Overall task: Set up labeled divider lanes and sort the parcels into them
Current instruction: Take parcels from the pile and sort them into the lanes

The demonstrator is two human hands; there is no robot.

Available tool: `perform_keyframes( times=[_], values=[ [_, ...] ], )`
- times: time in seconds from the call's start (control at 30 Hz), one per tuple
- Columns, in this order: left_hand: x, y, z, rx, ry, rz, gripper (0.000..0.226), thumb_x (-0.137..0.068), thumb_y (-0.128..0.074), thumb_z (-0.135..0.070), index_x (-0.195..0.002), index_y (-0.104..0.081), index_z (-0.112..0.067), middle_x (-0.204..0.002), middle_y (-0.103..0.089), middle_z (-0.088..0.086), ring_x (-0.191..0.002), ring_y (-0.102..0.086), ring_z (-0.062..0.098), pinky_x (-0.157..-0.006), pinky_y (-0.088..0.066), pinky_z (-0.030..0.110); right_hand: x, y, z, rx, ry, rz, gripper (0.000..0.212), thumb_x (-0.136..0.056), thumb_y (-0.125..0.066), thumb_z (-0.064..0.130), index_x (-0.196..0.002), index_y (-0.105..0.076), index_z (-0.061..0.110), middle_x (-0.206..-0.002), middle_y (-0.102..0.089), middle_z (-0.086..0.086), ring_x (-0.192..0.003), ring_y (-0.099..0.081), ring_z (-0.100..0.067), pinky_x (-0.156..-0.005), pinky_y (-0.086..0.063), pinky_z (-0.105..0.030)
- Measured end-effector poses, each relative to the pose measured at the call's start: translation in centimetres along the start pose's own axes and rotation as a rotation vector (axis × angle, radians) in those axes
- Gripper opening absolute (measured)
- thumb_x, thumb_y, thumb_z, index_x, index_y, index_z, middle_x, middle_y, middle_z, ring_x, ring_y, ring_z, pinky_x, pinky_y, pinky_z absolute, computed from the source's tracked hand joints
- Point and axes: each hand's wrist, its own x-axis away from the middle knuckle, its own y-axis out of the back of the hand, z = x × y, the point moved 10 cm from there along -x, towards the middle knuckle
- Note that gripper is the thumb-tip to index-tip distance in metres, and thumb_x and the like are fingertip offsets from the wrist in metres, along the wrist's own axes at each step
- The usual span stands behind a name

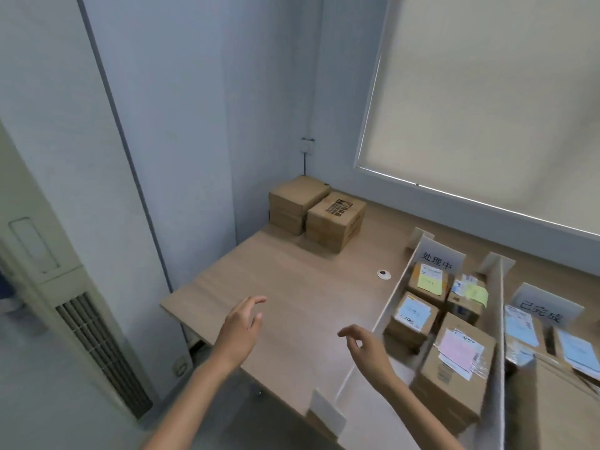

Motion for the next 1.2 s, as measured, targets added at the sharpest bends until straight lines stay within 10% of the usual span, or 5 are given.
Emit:
perform_keyframes(
  times=[0.27, 0.57, 0.87, 1.2],
  values=[
    [-13.8, -1.4, 3.0, -0.006, -0.025, 0.027, 0.033, -0.095, -0.047, -0.010, -0.126, -0.054, -0.017, -0.131, -0.054, -0.002, -0.124, -0.048, 0.015, -0.097, -0.032, 0.016, -14.7, 0.7, -0.4, -0.090, -0.063, -0.138, 0.030, -0.089, -0.045, -0.001, -0.085, -0.065, 0.022, -0.090, -0.068, 0.005, -0.087, -0.060, -0.009, -0.067, -0.037, -0.001],
    [-26.5, -3.8, 6.0, 0.009, -0.029, 0.105, 0.031, -0.096, -0.045, -0.013, -0.126, -0.056, -0.016, -0.129, -0.056, 0.000, -0.122, -0.049, 0.015, -0.100, -0.035, 0.022, -27.4, 0.5, -2.8, -0.209, -0.288, -0.197, 0.027, -0.089, -0.044, 0.003, -0.087, -0.068, 0.015, -0.091, -0.069, -0.005, -0.088, -0.064, -0.025, -0.070, -0.047, -0.029],
    [-39.6, -9.3, 10.5, 0.106, 0.002, 0.164, 0.028, -0.099, -0.040, -0.022, -0.119, -0.059, -0.017, -0.115, -0.062, -0.002, -0.107, -0.055, 0.012, -0.090, -0.044, 0.026, -40.2, -0.3, -8.1, -0.360, -0.671, -0.398, 0.029, -0.088, -0.035, 0.005, -0.100, -0.062, 0.007, -0.080, -0.056, -0.009, -0.067, -0.056, -0.027, -0.057, -0.046, -0.030],
    [-49.7, -17.2, 16.3, 0.158, 0.039, 0.326, 0.026, -0.099, -0.041, -0.023, -0.117, -0.059, -0.021, -0.110, -0.061, -0.008, -0.104, -0.055, 0.006, -0.092, -0.047, 0.027, -53.4, -3.4, -12.0, -0.678, -0.928, -0.404, 0.051, -0.095, -0.051, 0.039, -0.132, -0.038, 0.007, -0.129, -0.046, -0.015, -0.102, -0.059, -0.046, -0.057, -0.057, -0.043]
  ],
)
